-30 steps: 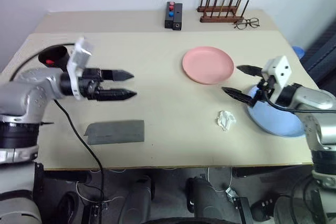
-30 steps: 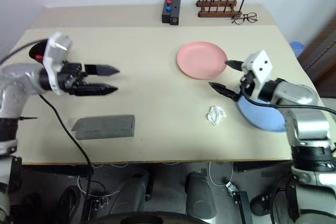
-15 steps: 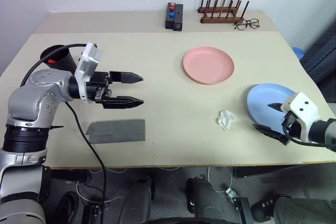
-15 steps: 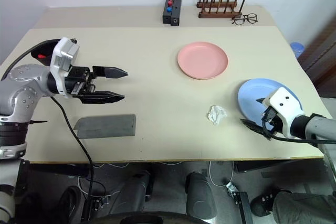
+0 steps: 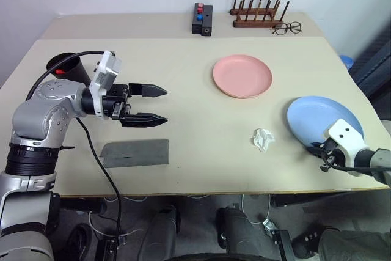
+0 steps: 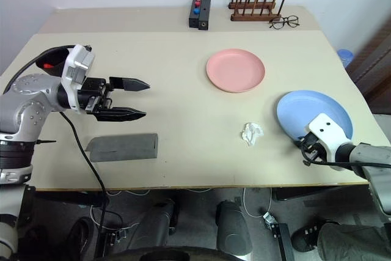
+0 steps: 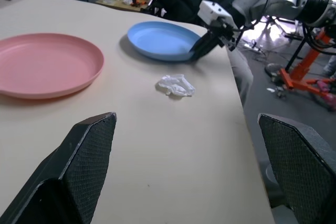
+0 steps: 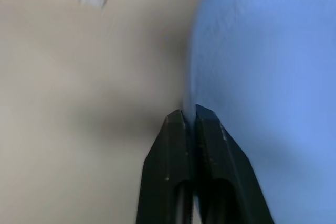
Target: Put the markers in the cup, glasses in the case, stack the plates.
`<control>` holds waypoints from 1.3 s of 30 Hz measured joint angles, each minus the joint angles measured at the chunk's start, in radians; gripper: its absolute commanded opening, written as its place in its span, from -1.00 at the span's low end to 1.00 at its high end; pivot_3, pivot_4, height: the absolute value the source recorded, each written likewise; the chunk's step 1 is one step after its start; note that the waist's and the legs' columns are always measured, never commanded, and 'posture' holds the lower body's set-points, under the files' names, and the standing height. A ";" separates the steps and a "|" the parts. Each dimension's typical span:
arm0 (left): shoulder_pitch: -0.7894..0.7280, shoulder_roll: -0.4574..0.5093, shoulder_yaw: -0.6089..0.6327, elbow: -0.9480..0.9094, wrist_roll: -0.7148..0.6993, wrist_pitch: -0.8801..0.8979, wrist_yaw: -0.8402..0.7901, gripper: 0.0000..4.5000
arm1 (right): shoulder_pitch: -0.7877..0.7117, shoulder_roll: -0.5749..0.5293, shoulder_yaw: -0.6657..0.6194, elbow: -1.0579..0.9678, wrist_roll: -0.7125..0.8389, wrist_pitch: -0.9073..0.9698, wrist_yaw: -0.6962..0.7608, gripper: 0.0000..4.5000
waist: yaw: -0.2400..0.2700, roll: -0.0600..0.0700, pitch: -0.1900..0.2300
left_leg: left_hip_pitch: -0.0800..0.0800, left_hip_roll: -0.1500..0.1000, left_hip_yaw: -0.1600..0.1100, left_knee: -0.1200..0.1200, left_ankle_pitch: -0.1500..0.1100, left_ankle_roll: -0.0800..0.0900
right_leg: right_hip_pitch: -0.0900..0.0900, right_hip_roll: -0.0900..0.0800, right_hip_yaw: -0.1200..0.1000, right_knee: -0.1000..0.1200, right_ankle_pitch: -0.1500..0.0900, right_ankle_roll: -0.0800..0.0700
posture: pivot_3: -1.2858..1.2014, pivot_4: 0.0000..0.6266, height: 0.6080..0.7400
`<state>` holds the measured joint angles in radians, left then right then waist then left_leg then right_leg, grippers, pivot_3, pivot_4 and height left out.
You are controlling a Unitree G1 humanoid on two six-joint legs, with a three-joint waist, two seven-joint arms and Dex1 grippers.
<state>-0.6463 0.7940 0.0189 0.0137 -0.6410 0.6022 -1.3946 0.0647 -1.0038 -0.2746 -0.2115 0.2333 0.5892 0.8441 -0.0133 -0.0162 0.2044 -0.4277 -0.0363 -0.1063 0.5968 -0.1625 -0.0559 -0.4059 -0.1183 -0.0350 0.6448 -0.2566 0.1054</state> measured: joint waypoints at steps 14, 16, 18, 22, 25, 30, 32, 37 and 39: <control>-0.032 -0.042 0.048 0.081 0.056 -0.093 0.154 1.00 | -0.467 0.073 0.145 0.155 -0.049 -0.084 -0.036 -0.97 | -0.005 0.001 0.000 | 0.000 0.000 0.000 -0.001 0.000 0.000 | -0.001 0.001 0.000 0.000 0.001 -0.001 | 0.03 -0.52 1.00; -0.036 -0.054 0.057 0.092 0.071 -0.123 0.191 1.00 | -0.554 0.128 0.200 0.202 -0.066 -0.127 -0.040 -0.97 | -0.004 0.001 0.000 | 0.000 0.000 0.000 -0.001 0.000 0.000 | -0.001 0.001 0.000 0.000 0.002 0.001 | 0.03 -0.52 1.00; -0.033 -0.069 0.069 0.090 0.081 -0.138 0.223 1.00 | -0.632 0.193 0.255 0.267 -0.089 -0.172 -0.047 -0.97 | -0.004 0.001 0.001 | -0.001 -0.001 0.000 -0.001 0.000 0.000 | -0.001 0.001 0.000 0.000 0.003 0.003 | 0.03 -0.52 1.00; -0.009 -0.078 0.086 0.060 0.085 -0.139 0.282 1.00 | -0.749 0.287 0.342 0.422 -0.140 -0.272 -0.051 -0.97 | 0.000 0.001 0.001 | -0.001 -0.001 -0.001 -0.001 0.000 0.000 | -0.001 0.001 0.000 0.000 0.003 0.003 | 0.03 -0.52 1.00; 0.017 -0.084 0.097 0.038 0.087 -0.139 0.326 1.00 | -0.789 0.336 0.380 0.502 -0.164 -0.344 -0.040 -0.97 | -0.001 0.001 0.001 | -0.001 -0.001 -0.001 -0.001 0.000 0.000 | -0.001 0.001 0.000 0.000 0.003 0.003 | 0.03 -0.52 1.00; 0.082 -0.088 0.127 -0.037 0.076 -0.119 0.378 1.00 | -0.814 0.418 0.447 0.636 -0.215 -0.459 -0.020 -0.97 | -0.007 0.001 0.001 | 0.000 -0.001 -0.001 -0.002 0.000 0.000 | -0.002 0.002 0.000 0.002 0.003 0.004 | 0.03 -0.52 1.00; 0.091 -0.086 0.136 -0.052 0.068 -0.107 0.388 1.00 | -0.818 0.426 0.457 0.671 -0.223 -0.500 -0.008 -0.97 | -0.007 0.001 0.001 | 0.000 -0.001 -0.001 -0.002 0.000 0.000 | -0.002 0.002 0.000 0.002 0.003 0.004 | 0.03 -0.52 1.00; 0.110 -0.082 0.162 -0.096 0.060 -0.083 0.412 1.00 | -0.871 0.463 0.460 0.789 -0.248 -0.577 -0.004 -0.58 | -0.007 0.001 0.001 | 0.000 -0.001 -0.001 -0.001 0.000 0.000 | -0.001 0.002 0.000 0.002 0.003 0.003 | 0.03 -0.52 1.00; 0.116 -0.082 0.162 -0.101 0.054 -0.078 0.417 1.00 | -0.890 0.479 0.459 0.822 -0.245 -0.574 0.011 -0.13 | -0.007 0.001 0.001 | 0.001 -0.001 -0.001 -0.001 0.000 0.000 | -0.001 0.002 0.000 0.002 0.003 0.003 | 0.03 -0.52 1.00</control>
<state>-0.5305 0.7124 0.1813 -0.0874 -0.5873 0.5244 -0.9780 -0.8257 -0.5246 0.1839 0.6109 -0.0121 0.0154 0.8553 -0.0203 -0.0155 0.2051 -0.4272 -0.0370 -0.1071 0.5954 -0.1621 -0.0563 -0.4073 -0.1164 -0.0345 0.6471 -0.2535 0.1089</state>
